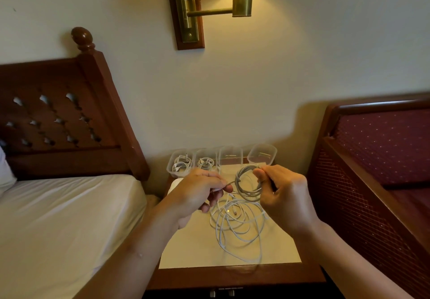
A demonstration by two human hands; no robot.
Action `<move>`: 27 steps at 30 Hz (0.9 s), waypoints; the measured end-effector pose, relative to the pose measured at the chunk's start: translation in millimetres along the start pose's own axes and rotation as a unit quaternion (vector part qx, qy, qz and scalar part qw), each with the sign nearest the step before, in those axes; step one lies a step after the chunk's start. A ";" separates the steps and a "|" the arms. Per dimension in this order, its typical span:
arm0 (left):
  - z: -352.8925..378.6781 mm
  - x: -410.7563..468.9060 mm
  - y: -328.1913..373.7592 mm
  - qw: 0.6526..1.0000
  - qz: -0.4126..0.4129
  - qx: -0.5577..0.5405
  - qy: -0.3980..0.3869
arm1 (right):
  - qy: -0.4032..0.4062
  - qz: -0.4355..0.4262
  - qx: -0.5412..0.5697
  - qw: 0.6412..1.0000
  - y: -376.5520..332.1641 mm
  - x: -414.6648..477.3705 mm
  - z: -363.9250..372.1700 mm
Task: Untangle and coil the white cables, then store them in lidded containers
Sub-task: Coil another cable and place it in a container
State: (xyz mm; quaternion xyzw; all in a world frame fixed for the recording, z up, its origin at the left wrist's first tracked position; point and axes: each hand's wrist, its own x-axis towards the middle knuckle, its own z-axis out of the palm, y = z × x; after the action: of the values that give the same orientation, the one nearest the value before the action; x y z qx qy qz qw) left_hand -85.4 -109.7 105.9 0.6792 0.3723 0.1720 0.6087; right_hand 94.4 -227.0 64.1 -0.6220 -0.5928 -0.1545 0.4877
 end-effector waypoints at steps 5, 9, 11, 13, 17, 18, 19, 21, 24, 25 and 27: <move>5.5 -8.5 -0.5 0.979 -0.131 -0.157 -0.011 | 0.015 -0.055 -0.097 0.994 -1.4 2.0 6.9; 16.0 -9.0 -10.3 0.944 -0.182 -0.275 -0.007 | 0.017 -0.042 -0.099 0.994 -0.4 3.1 11.4; 21.8 -9.1 -13.9 0.937 -0.168 -0.306 0.010 | 0.015 -0.038 -0.099 0.994 -2.4 1.5 15.0; 28.0 -8.0 -17.1 0.935 -0.148 -0.320 0.030 | 0.018 -0.036 -0.085 0.996 -3.5 1.1 19.7; 40.4 -5.0 -21.2 0.932 -0.102 -0.331 0.104 | 0.016 0.016 0.030 0.999 -6.9 4.8 24.0; 43.2 -4.9 -22.5 0.933 -0.082 -0.326 0.127 | 0.013 0.045 0.068 0.997 -8.7 5.6 23.0; 45.6 -5.0 -23.3 0.934 -0.059 -0.320 0.148 | 0.006 0.085 0.107 0.991 -10.7 6.0 21.7; 48.1 -3.8 -25.8 0.938 -0.009 -0.298 0.178 | -0.016 0.172 0.176 0.969 -14.5 7.2 19.5; 51.5 -0.5 -29.8 0.946 0.057 -0.255 0.191 | -0.043 0.229 0.230 0.945 -18.4 9.8 14.1; 52.9 0.0 -31.0 0.948 0.073 -0.245 0.192 | -0.052 0.236 0.247 0.938 -19.6 11.1 11.3; 55.3 -0.2 -32.7 0.953 0.115 -0.207 0.188 | -0.078 0.252 0.293 0.919 -21.4 13.9 6.2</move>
State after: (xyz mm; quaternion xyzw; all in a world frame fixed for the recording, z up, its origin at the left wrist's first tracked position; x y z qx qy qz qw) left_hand -57.2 -149.1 63.6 0.5316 0.3556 0.4386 0.6313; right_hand 76.4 -217.8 80.9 -0.5902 -0.4715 0.2033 0.6229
